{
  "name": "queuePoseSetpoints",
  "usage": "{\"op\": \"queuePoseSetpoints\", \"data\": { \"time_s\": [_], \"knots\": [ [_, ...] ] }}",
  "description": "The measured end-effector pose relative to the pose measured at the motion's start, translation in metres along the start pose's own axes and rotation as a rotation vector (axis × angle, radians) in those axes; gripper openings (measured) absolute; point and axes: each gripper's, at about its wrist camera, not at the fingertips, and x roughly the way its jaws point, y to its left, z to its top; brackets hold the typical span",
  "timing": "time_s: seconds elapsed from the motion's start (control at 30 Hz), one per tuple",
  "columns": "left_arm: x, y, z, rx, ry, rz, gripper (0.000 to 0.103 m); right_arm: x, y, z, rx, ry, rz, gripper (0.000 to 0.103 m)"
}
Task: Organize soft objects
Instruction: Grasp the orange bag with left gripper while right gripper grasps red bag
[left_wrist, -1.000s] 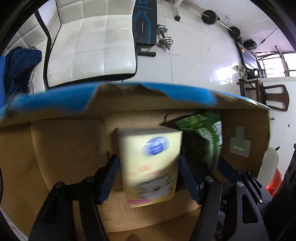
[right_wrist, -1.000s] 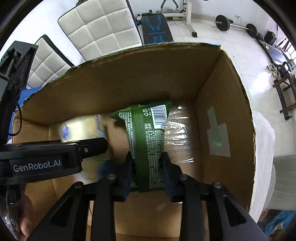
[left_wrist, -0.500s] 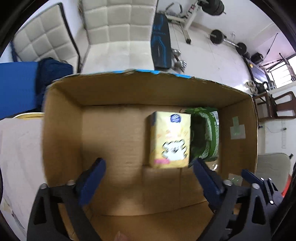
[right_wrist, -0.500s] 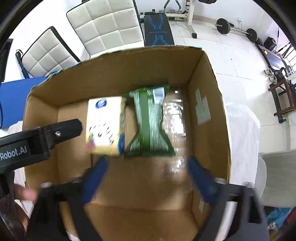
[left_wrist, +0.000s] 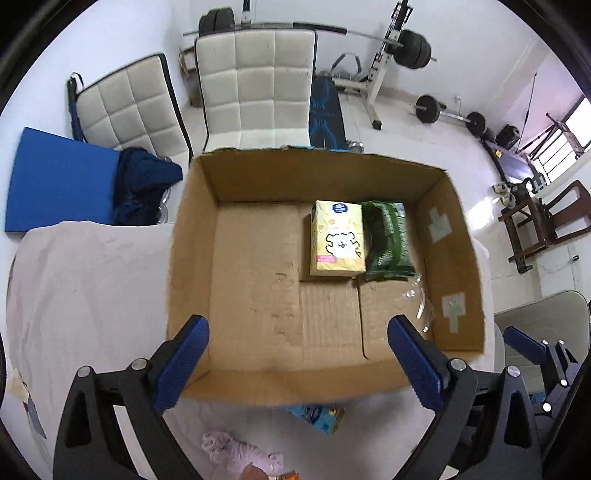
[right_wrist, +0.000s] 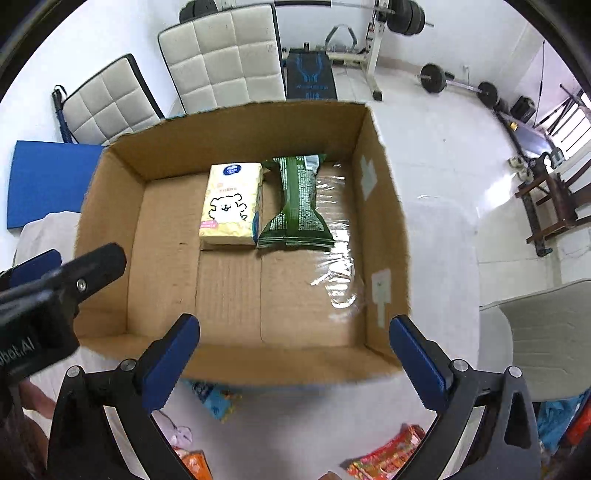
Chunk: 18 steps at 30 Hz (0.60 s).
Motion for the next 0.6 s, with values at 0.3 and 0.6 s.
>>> {"op": "queuePoseSetpoints", "data": {
  "time_s": [0.3,0.6],
  "knots": [
    [-0.066,-0.007,-0.03,0.005,-0.087,-0.004,0.099,-0.076,0.002,-0.035,-0.014,-0.099,0.017,0.103],
    [-0.081,0.016,-0.09,-0.117,-0.033,0.017,0.099,-0.103,-0.031,-0.082,0.087,-0.047,0.069,0.103]
  ]
}}
